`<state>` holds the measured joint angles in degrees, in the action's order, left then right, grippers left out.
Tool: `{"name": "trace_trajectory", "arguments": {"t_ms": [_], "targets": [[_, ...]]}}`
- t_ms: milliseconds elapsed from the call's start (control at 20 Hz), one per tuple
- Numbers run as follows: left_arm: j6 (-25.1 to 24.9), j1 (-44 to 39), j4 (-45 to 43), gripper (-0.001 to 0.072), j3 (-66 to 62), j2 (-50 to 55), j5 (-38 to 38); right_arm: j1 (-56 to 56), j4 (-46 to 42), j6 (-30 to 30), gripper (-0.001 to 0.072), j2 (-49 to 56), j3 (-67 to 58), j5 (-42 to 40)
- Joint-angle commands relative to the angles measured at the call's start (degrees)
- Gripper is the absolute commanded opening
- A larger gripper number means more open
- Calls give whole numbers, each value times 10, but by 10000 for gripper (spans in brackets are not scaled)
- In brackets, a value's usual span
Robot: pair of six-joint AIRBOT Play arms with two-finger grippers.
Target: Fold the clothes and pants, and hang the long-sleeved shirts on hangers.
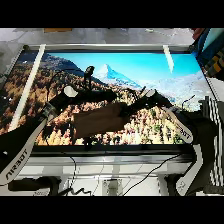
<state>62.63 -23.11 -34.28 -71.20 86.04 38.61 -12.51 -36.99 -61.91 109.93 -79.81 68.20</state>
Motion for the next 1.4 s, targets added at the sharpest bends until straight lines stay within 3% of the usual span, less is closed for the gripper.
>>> {"name": "trace_trajectory", "arguments": {"t_ms": [0,250,350,400,750,1000,1200,1350], "targets": [[0,2,-83,699,0,-12,3,-28,0,1,13,-11,-1,-21],[0,38,-322,675,-1,-127,58,39,-46,-9,12,-116,-1,13],[0,53,-421,376,-1,-188,58,92,-73,-48,12,-189,-1,11],[0,59,-454,288,-1,-212,58,124,-93,-69,12,-230,-1,8],[0,68,-476,281,-1,-301,59,397,-273,-264,12,-499,-1,17],[0,68,-476,281,0,-301,58,594,-470,-427,12,-637,0,49],[0,68,-476,280,0,-301,58,727,-544,-457,13,-661,0,161],[0,68,-476,280,0,-301,58,809,-563,-466,13,-662,0,183]]}}
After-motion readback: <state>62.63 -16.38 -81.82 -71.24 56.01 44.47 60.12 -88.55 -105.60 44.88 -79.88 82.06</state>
